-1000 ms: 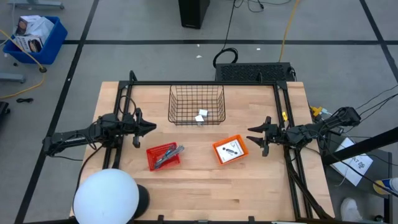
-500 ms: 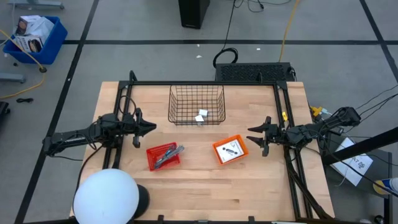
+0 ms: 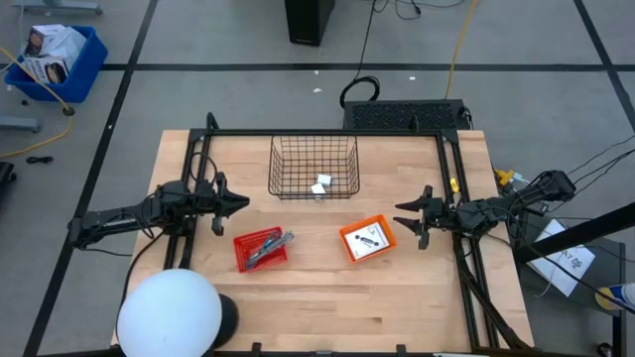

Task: Pick and place items into bin
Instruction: Return to Home Position

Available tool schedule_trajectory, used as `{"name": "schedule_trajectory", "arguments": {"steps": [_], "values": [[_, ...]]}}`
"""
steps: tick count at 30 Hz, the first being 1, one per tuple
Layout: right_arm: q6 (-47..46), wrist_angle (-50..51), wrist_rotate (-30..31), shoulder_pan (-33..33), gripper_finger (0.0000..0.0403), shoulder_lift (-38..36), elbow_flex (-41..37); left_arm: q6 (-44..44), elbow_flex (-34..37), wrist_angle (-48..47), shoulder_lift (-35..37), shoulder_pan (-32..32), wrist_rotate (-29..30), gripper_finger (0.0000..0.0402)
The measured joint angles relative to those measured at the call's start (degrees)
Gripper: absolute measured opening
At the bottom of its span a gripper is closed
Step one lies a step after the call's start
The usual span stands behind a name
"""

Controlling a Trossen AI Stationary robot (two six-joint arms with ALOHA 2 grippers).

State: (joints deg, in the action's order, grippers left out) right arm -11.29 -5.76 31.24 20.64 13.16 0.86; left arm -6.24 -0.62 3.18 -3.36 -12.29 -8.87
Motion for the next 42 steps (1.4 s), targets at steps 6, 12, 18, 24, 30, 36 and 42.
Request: {"name": "schedule_trajectory", "arguments": {"steps": [6, 12, 18, 24, 30, 36, 42], "values": [[0.0, 0.0, 0.0, 0.0, 0.0172, 0.0, 0.0, 0.0, 0.0, 0.0, 0.0, 0.0, 0.0, 0.0047], [0.0, 0.0, 0.0, 0.0, 0.0177, 0.0, 0.0, 0.0, 0.0, 0.0, 0.0, 0.0, 0.0, 0.0047], [0.0, 0.0, 0.0, 0.0, 0.0176, 0.0, 0.0, 0.0, 0.0, 0.0, 0.0, 0.0, 0.0, 0.0047], [0.0, 0.0, 0.0, 0.0, 0.0172, 0.0, 0.0, 0.0, 0.0, 0.0, 0.0, 0.0, 0.0, 0.0047], [0.0, 0.0, 0.0, 0.0, 0.0176, 0.0, 0.0, 0.0, 0.0, 0.0, 0.0, 0.0, 0.0, 0.0047], [0.0, 0.0, 0.0, 0.0, 0.0172, 0.0, 0.0, 0.0, 0.0, 0.0, 0.0, 0.0, 0.0, 0.0047], [0.0, 0.0, 0.0, 0.0, 0.0176, 0.0, 0.0, 0.0, 0.0, 0.0, 0.0, 0.0, 0.0, 0.0047]]}}
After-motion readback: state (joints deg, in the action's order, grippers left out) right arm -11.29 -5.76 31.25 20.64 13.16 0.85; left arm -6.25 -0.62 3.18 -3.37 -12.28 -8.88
